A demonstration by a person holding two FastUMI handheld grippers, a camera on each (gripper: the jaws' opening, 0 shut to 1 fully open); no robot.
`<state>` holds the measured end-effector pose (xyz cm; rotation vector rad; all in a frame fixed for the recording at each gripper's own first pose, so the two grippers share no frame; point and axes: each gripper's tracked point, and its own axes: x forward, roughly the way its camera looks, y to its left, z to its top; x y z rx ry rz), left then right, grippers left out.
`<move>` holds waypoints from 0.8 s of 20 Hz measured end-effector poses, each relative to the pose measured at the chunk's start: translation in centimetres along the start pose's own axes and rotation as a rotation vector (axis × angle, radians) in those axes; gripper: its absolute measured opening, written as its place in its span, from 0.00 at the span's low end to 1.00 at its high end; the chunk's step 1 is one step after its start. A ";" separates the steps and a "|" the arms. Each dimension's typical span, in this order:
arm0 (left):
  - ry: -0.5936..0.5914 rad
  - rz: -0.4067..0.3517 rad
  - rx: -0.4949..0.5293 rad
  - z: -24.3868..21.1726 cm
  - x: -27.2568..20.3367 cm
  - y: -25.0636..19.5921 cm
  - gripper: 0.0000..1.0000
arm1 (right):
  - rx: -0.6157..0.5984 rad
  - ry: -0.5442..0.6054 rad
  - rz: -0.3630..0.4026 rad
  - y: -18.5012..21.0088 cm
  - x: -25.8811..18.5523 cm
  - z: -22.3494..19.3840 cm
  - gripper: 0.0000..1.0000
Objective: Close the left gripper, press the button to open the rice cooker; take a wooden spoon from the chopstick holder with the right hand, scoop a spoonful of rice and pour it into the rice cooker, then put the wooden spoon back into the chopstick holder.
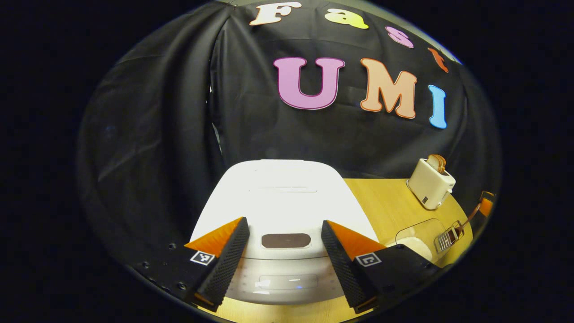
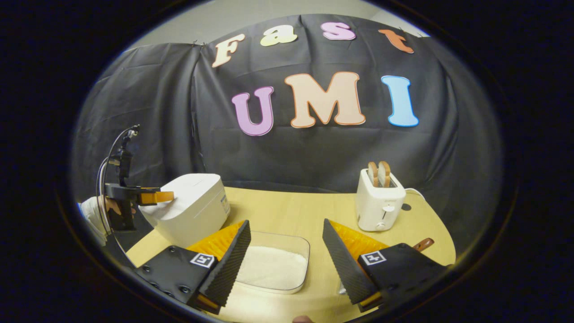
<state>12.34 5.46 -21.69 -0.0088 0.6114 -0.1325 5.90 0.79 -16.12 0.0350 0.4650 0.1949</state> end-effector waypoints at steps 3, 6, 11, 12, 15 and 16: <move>-0.036 0.017 0.036 0.3 0.1 0.1 0.96 | 0.002 -0.019 0.008 0.6 -0.1 0.7 1.00; -0.059 0.004 0.012 0.7 -0.6 -0.6 0.98 | -0.001 -0.062 0.018 1.2 -0.4 2.4 1.00; -0.207 -0.001 -0.012 3.4 -4.1 -1.7 0.95 | -0.002 -0.133 0.021 1.6 -1.2 4.6 1.00; -0.230 0.010 -0.001 3.9 -5.0 -1.9 0.95 | -0.007 -0.146 0.017 1.6 -1.5 5.0 0.99; -0.334 0.052 0.023 5.7 -8.5 -2.2 0.95 | -0.018 -0.210 -0.003 1.7 -2.4 6.4 0.99; -0.365 0.059 0.033 6.1 -9.8 -2.7 0.95 | -0.017 -0.231 -0.009 1.8 -2.8 7.0 0.99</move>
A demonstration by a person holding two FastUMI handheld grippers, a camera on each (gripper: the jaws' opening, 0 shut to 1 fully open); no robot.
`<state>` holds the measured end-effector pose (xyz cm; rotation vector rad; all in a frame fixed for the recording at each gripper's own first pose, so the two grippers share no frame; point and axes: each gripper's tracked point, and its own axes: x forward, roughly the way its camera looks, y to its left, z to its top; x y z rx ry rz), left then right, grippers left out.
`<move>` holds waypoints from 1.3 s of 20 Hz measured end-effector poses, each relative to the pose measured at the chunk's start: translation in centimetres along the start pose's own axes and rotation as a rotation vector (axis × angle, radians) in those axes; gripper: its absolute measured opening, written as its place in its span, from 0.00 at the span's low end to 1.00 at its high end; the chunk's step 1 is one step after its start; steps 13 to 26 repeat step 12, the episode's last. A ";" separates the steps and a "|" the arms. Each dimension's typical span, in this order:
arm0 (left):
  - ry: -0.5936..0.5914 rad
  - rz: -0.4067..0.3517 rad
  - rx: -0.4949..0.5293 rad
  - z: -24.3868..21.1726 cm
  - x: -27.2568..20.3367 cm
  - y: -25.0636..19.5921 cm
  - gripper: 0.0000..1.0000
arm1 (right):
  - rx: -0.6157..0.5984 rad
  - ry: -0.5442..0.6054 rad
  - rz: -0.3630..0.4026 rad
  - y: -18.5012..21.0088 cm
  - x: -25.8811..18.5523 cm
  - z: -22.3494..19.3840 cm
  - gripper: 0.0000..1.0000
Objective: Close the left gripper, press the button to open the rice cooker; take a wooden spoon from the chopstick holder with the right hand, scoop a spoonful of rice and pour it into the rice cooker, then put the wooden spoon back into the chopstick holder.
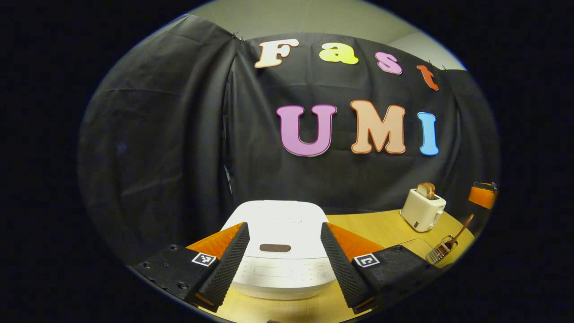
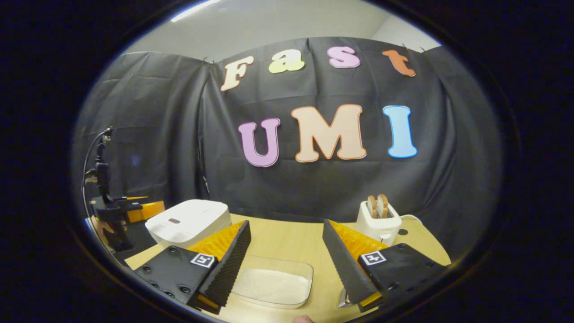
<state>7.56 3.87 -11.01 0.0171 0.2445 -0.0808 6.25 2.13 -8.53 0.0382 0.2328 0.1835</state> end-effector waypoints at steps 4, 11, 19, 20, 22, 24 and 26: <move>-0.073 0.019 0.026 2.1 -3.3 -1.2 0.95 | -0.011 -0.070 -0.021 0.4 -0.7 1.5 0.99; -0.158 0.039 0.052 4.5 -6.4 -2.2 0.95 | 0.030 -0.096 -0.041 0.1 -1.3 2.2 0.99; -0.167 0.036 0.054 4.6 -6.5 -2.4 0.94 | 0.027 -0.099 -0.042 0.0 -1.4 2.4 0.99; -0.167 0.036 0.054 4.6 -6.5 -2.4 0.94 | 0.027 -0.099 -0.042 0.0 -1.4 2.4 0.99; -0.167 0.036 0.054 4.6 -6.5 -2.4 0.94 | 0.027 -0.099 -0.042 0.0 -1.4 2.4 0.99; -0.167 0.036 0.054 4.6 -6.5 -2.4 0.94 | 0.027 -0.099 -0.042 0.0 -1.4 2.4 0.99; -0.167 0.036 0.054 4.6 -6.5 -2.4 0.94 | 0.027 -0.099 -0.042 0.0 -1.4 2.4 0.99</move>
